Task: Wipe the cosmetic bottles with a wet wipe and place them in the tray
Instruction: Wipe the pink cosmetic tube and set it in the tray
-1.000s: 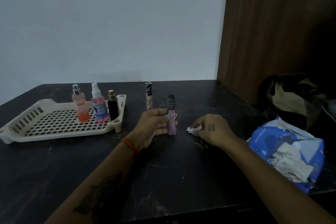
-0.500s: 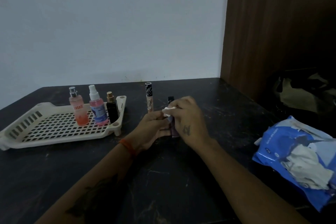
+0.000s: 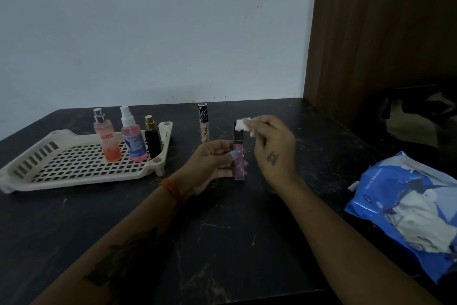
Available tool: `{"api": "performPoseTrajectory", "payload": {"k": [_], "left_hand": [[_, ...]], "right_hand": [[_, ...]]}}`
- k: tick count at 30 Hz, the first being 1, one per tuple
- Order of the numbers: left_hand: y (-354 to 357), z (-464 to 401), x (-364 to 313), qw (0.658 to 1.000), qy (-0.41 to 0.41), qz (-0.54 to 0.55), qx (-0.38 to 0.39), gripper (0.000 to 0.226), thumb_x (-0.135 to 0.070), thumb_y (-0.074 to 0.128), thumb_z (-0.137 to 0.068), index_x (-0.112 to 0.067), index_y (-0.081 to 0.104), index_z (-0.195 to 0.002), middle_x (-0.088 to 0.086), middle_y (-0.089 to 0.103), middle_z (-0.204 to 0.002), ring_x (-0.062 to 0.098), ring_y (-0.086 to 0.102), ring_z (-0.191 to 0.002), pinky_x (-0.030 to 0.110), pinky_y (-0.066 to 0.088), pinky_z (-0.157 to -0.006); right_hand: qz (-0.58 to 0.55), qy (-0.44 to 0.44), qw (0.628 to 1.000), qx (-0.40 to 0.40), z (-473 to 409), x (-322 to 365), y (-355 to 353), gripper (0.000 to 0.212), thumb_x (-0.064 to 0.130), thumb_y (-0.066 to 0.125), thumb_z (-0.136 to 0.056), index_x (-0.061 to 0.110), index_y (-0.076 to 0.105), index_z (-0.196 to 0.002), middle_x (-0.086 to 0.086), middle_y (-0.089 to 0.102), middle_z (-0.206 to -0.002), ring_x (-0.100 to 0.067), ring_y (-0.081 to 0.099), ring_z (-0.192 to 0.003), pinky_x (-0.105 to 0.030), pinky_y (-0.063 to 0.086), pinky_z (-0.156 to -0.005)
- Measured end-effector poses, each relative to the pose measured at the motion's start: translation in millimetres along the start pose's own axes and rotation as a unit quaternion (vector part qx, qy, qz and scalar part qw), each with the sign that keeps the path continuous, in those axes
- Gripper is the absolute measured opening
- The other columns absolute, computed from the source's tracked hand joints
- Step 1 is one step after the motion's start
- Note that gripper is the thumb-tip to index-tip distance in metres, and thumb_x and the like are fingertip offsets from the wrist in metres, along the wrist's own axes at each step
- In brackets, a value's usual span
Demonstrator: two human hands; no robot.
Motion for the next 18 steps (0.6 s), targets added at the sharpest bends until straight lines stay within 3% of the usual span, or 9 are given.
{"api": "performPoseTrajectory", "payload": {"k": [2,4,6,9,11,14,16,18], "left_hand": [[1,1,-1,1.0,0.006,-0.004,0.004,0.022,0.0,0.047,-0.089,-0.008,0.058,-0.107,0.015,0.064,-0.11,0.025,0.067,-0.095,0.04,0.058,-0.077],[2,1,-2,1.0,0.014,-0.013,0.005,0.022,0.0,0.048,-0.09,-0.008,0.057,-0.108,0.016,0.064,-0.111,0.027,0.065,-0.096,0.041,0.057,-0.079],[2,1,-2,1.0,0.013,-0.016,0.003,0.023,0.001,0.046,-0.09,-0.008,0.056,-0.108,0.016,0.063,-0.113,0.028,0.064,-0.098,0.043,0.056,-0.082],[2,2,-3,1.0,0.017,0.001,0.008,0.022,0.003,0.046,-0.089,-0.007,0.058,-0.105,0.014,0.065,-0.108,0.025,0.067,-0.092,0.041,0.058,-0.078],[2,2,-3,1.0,0.01,0.009,0.008,0.024,0.003,0.045,-0.088,-0.009,0.058,-0.104,0.009,0.067,-0.106,0.022,0.069,-0.09,0.037,0.059,-0.074],[-1,-1,0,1.0,0.002,0.016,0.004,0.025,0.003,0.044,-0.088,-0.009,0.057,-0.106,0.013,0.064,-0.11,0.025,0.067,-0.095,0.041,0.058,-0.079],[-3,-1,1,1.0,-0.008,0.017,0.0,0.025,0.002,0.046,-0.088,-0.01,0.055,-0.108,0.014,0.063,-0.114,0.028,0.065,-0.101,0.044,0.056,-0.083],[-5,-2,1,1.0,-0.009,0.015,-0.004,0.024,0.0,0.048,-0.087,-0.01,0.056,-0.108,0.015,0.062,-0.115,0.027,0.065,-0.101,0.04,0.057,-0.079]], "right_hand": [[0.014,-0.033,0.999,-0.003,1,6,-3,0.024,-0.004,0.054,-0.083,0.0,0.068,-0.102,-0.016,0.063,-0.096,-0.018,0.056,-0.087,-0.009,0.042,-0.078],[0.034,-0.08,0.994,0.059,6,15,8,0.028,-0.003,0.05,-0.081,0.0,0.068,-0.103,-0.019,0.062,-0.1,-0.025,0.056,-0.091,-0.02,0.042,-0.081],[0.028,-0.059,0.992,0.106,7,12,17,0.034,-0.01,0.05,-0.078,0.003,0.067,-0.105,-0.02,0.059,-0.102,-0.033,0.054,-0.095,-0.027,0.038,-0.081],[-0.041,0.016,0.999,0.03,-1,-3,6,0.03,-0.011,0.052,-0.081,0.001,0.066,-0.105,-0.015,0.057,-0.093,-0.027,0.055,-0.082,-0.009,0.036,-0.074],[-0.064,0.058,0.995,-0.052,-2,-14,-6,0.026,-0.008,0.059,-0.081,0.002,0.067,-0.104,-0.006,0.057,-0.087,-0.009,0.053,-0.071,0.001,0.037,-0.067],[-0.065,0.071,0.995,0.0,4,-18,6,0.024,0.003,0.065,-0.081,0.012,0.069,-0.103,-0.002,0.065,-0.089,0.007,0.05,-0.071,0.001,0.041,-0.065],[-0.058,0.073,0.994,0.054,8,-17,16,0.02,0.008,0.066,-0.081,0.017,0.071,-0.098,0.0,0.067,-0.09,0.005,0.053,-0.072,-0.001,0.042,-0.065],[-0.064,0.092,0.993,0.033,5,-20,13,0.017,0.007,0.067,-0.08,0.016,0.073,-0.093,-0.002,0.07,-0.09,-0.002,0.057,-0.075,-0.001,0.042,-0.065]]}}
Point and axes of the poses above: each hand's wrist, its own z-axis away from the middle knuckle, its own y-axis out of the palm, x = y × z, the point moved 7 cm from there along -z, towards the middle knuckle
